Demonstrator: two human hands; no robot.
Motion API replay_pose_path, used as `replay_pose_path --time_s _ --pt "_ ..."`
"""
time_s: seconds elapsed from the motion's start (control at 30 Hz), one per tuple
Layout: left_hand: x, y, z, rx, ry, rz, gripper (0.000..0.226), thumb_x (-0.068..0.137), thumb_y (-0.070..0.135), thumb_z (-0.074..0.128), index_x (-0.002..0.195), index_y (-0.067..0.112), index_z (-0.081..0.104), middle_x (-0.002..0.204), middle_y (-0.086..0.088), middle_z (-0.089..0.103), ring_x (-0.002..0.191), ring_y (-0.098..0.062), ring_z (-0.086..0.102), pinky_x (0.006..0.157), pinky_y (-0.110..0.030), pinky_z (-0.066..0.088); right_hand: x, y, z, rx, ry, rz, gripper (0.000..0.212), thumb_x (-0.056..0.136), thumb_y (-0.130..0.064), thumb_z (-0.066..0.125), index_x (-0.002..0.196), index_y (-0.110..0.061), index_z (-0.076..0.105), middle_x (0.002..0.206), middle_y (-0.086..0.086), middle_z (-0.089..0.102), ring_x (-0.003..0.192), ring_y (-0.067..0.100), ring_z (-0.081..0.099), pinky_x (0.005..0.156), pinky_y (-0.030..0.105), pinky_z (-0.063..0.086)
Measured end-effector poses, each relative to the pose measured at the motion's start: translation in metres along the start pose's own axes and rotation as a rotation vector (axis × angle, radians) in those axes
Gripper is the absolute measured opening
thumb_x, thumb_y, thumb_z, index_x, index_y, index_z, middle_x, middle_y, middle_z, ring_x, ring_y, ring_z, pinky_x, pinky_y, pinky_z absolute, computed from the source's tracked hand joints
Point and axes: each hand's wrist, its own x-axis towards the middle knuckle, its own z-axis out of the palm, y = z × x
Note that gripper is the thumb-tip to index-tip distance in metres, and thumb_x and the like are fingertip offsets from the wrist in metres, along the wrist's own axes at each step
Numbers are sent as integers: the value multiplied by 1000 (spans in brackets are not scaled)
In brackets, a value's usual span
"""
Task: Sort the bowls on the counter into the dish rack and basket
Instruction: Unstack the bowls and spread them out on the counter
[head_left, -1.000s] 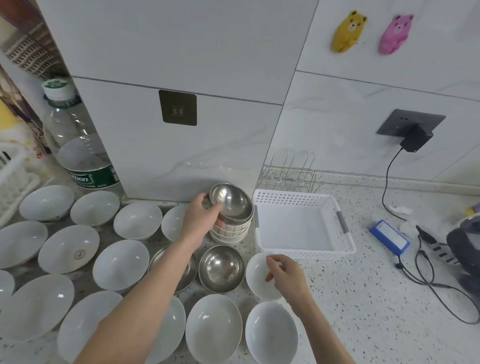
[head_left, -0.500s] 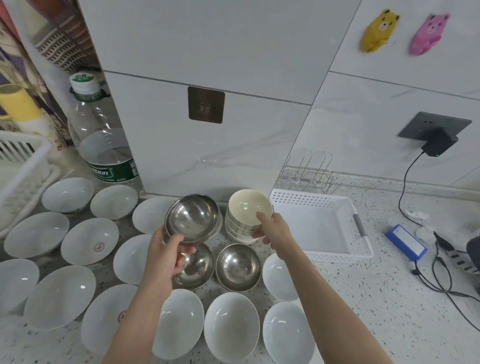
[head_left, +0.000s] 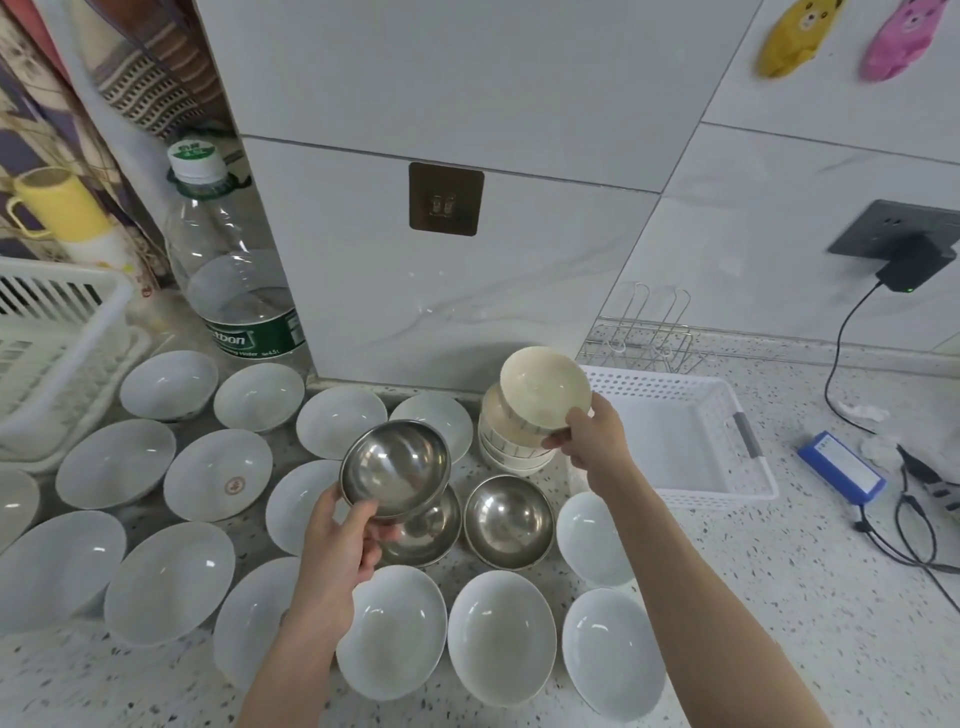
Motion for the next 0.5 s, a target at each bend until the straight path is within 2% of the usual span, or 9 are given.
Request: replay_pose_path --time_s 0.13,0.3,0.4,0.5 --pt "-4 1 8 35 -40 1 25 94 14 56 118 21 55 63 -14 67 36 -10 31 32 -18 24 -24 3 -26 169 47 -22 41 84 -1 36 120 -13 52 55 15 66 35 10 42 35 18 29" --pt "-13 -3 26 56 -77 -13 23 93 12 56 115 19 56 62 -14 67 37 -10 32 33 -16 23 -58 34 -76 269 158 3 43 86 -1 37 124 -15 53 59 16 68 47 16 52 36 18 30" --pt "-21 -9 40 73 -104 -14 24 93 10 55 116 16 56 61 -15 66 37 -11 34 33 -14 22 -71 59 -105 281 221 27 43 85 0 36 123 -14 52 57 20 66 40 16 43 34 19 27" --pt "-34 -19 54 94 -148 -17 27 95 11 56 120 20 54 63 -16 67 38 -12 36 33 -16 25 -77 87 -129 293 274 56 42 86 1 36 122 -14 52 56 20 66 42 18 41 33 19 25"
